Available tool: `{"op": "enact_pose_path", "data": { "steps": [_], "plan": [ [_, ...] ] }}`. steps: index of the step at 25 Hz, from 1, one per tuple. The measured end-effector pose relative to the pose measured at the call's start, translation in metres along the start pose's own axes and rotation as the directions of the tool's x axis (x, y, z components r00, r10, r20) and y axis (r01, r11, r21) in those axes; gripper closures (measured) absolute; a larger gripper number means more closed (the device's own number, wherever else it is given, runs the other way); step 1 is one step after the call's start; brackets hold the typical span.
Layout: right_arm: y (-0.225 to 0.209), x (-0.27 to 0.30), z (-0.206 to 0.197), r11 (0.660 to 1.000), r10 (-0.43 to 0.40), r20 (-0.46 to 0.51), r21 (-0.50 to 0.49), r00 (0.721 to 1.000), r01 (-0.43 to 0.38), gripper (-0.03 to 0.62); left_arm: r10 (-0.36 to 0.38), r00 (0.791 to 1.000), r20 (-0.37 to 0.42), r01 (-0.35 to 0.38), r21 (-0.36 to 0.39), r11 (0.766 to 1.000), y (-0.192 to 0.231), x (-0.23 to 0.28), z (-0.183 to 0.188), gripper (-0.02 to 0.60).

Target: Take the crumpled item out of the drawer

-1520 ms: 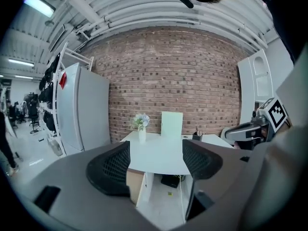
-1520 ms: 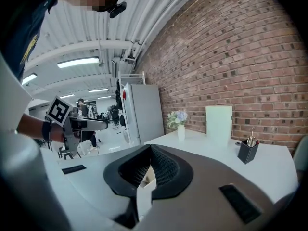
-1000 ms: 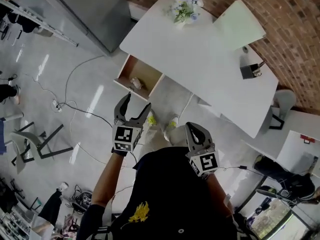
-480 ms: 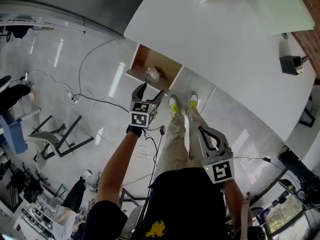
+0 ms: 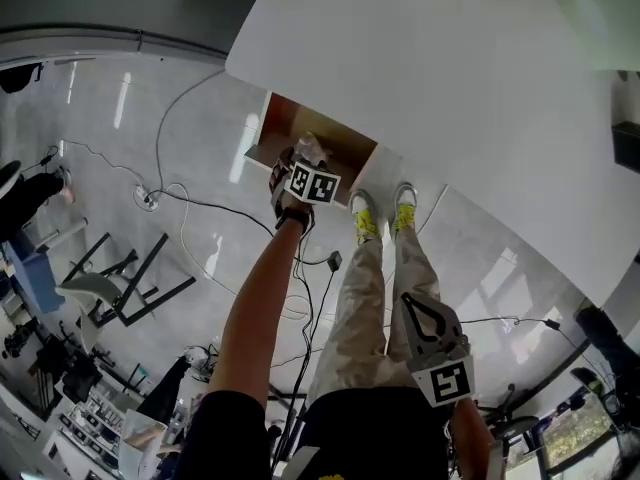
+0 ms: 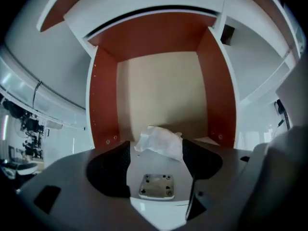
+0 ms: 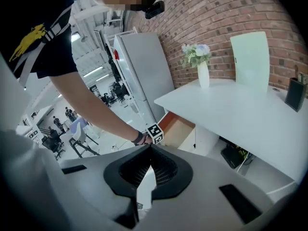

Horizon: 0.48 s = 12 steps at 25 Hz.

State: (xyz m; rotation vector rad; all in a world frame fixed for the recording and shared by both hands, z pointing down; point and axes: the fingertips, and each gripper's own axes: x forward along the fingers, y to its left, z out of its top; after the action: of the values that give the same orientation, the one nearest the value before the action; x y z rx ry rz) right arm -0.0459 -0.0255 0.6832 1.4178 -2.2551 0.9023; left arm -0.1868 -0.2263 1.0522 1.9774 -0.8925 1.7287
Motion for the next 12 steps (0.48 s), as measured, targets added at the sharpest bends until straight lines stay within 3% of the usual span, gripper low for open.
{"op": "enact_pose_path", "data": {
  "steps": [3, 9, 10, 11, 12],
  "plan": [
    [-0.009, -0.001, -0.011, 1.000, -0.016, -0.030, 0.010, 0.999, 0.016, 0.566, -0.007, 0.998, -0.057, 0.009, 0.033, 0.999, -0.001, 0.019, -0.007, 0.227],
    [-0.031, -0.007, -0.008, 0.997, -0.067, -0.007, 0.031, 0.998, 0.068, 0.566, 0.056, 0.993, -0.103, -0.048, 0.079, 0.996, -0.001, 0.025, -0.008, 0.235],
    [-0.032, -0.007, -0.008, 0.997, -0.071, -0.005, 0.037, 0.997, 0.071, 0.566, 0.089, 0.991, -0.104, -0.076, 0.118, 0.990, 0.002, 0.023, -0.009, 0.267],
    [-0.032, -0.008, -0.010, 0.996, -0.072, -0.006, 0.043, 0.997, 0.072, 0.566, 0.135, 0.986, -0.100, -0.116, 0.177, 0.977, 0.008, 0.021, -0.009, 0.365],
    [-0.032, -0.008, -0.012, 0.996, -0.073, -0.010, 0.048, 0.997, 0.073, 0.566, 0.176, 0.980, -0.089, -0.150, 0.243, 0.959, 0.013, 0.019, -0.010, 0.501]
  ]
}}
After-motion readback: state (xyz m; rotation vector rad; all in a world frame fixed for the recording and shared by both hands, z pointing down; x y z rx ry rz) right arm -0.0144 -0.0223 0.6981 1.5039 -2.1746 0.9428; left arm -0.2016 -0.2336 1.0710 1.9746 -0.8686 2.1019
